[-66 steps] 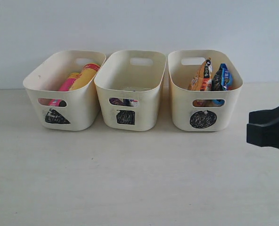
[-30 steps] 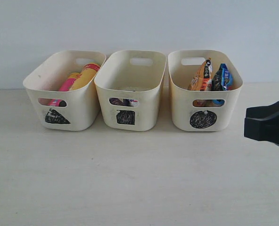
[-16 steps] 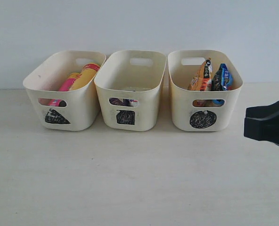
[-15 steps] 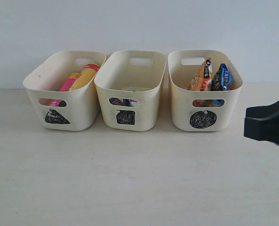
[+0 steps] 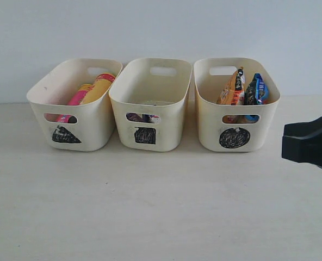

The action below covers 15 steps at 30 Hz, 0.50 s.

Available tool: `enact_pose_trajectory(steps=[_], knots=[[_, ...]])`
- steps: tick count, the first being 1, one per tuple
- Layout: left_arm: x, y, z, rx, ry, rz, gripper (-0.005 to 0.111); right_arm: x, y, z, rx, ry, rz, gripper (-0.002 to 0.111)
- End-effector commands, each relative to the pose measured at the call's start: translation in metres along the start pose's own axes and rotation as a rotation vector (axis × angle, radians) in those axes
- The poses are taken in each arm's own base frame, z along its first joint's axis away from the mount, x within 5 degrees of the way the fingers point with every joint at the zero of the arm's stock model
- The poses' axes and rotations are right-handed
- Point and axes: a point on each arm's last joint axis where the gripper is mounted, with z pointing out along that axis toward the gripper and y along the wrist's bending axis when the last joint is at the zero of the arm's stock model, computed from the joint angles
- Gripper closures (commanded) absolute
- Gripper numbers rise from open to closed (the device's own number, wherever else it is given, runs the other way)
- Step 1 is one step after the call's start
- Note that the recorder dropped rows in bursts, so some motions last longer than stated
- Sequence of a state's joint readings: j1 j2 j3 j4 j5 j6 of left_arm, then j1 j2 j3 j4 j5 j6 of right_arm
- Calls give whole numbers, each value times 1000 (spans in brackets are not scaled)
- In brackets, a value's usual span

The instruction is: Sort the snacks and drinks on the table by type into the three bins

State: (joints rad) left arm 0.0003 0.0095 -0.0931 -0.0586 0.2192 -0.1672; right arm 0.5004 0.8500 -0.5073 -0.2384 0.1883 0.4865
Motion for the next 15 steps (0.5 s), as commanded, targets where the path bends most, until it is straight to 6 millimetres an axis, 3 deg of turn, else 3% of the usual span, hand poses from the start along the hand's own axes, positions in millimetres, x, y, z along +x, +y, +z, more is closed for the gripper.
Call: enact_pose_trajectory(steps=[1, 15], knots=[[19, 4, 4, -8, 31, -27, 102, -1, 0, 0, -1, -9, 2, 107], [37, 7, 4, -31, 162, -44, 102, -1, 0, 0, 1, -4, 2, 107]])
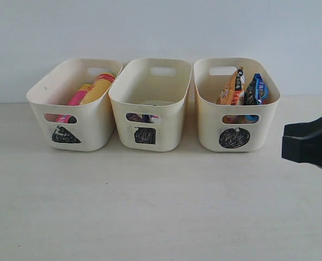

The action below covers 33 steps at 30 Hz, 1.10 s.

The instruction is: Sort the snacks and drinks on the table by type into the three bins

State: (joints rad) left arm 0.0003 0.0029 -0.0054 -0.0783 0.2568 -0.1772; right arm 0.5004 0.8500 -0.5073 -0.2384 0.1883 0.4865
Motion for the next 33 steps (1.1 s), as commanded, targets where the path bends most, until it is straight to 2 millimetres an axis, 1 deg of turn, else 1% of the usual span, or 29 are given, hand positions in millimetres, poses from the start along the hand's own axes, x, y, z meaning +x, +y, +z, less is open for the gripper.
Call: enact_pose_trajectory(steps=[1, 24, 25, 26, 27, 30, 33], knots=[[6, 1, 0, -10, 46, -13, 102, -1, 0, 0, 1, -4, 2, 107], [6, 1, 0, -12, 45, -6, 102, -1, 0, 0, 1, -4, 1, 107], [6, 1, 0, -12, 45, -6, 102, -1, -1, 0, 5, -3, -41, 107], [6, 1, 0, -12, 45, -6, 102, -2, -1, 0, 8, -9, -122, 107], [6, 1, 0, -12, 45, -6, 102, -3, -1, 0, 9, -16, -148, 107], [6, 1, 0, -12, 45, -6, 102, -5, -1, -2, 6, -35, -134, 107], [6, 1, 0, -12, 45, -6, 102, -15, -8, -10, 32, -129, -112, 107]])
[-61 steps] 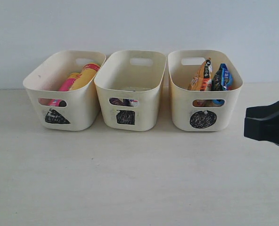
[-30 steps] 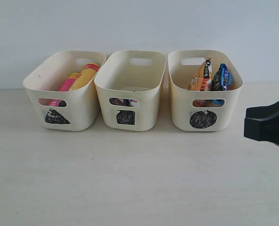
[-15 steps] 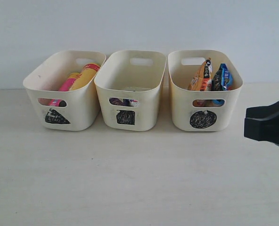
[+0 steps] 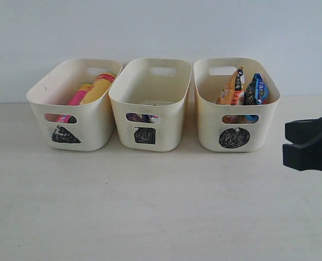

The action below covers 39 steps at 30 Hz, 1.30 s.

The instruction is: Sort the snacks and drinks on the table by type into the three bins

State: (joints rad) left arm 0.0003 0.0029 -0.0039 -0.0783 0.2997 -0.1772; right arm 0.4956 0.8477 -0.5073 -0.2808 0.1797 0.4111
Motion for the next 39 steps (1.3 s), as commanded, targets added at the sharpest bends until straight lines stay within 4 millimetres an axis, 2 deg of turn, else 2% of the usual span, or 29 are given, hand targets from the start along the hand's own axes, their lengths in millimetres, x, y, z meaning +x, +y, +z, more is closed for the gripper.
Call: enact_pose_trajectory(steps=[1, 4, 7, 12, 18, 27, 33, 39], knots=[[1, 0, 0, -4, 2, -6, 102, -15, -12, -12, 51, -140, -2, 107], [1, 0, 0, -4, 2, -6, 102, -19, -35, -29, 190, -216, 16, 107], [1, 0, 0, -3, -1, -6, 102, -14, -48, -41, 279, -260, 46, 107], [1, 0, 0, -3, -1, -6, 102, 9, -59, -60, 401, -303, 96, 107], [1, 0, 0, -3, -1, -6, 102, 48, -61, -71, 481, -315, 126, 107], [1, 0, 0, -3, -1, -6, 102, 95, -53, -76, 480, -358, 148, 107], [1, 0, 0, -3, -1, -6, 102, 113, -51, -76, 477, -373, 158, 107], [1, 0, 0, -3, -1, -6, 102, 129, -49, -74, 459, -291, 153, 107]])
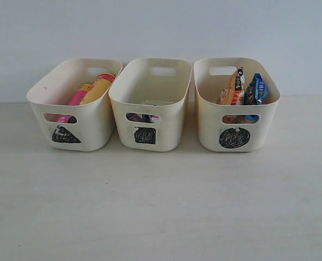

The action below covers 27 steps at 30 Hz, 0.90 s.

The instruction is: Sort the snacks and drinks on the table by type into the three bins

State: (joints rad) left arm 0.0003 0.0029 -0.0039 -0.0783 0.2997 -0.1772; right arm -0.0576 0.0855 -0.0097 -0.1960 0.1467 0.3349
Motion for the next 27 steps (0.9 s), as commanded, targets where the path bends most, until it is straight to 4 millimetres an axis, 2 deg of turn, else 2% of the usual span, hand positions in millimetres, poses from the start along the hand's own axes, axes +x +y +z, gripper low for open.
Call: enact_pose_trajectory(steps=[1, 6, 18, 27], knots=[[1, 0, 0, -3, -1, -6, 102, 11, 1, -4, -19, 69, -39, 107], [1, 0, 0, -3, -1, -6, 102, 19, 5, -7, -69, 141, -28, 107], [1, 0, 0, -4, 2, -6, 102, 20, 3, -7, -59, 151, -111, 107], [1, 0, 0, -4, 2, -6, 102, 20, 3, -7, -59, 151, -98, 107]])
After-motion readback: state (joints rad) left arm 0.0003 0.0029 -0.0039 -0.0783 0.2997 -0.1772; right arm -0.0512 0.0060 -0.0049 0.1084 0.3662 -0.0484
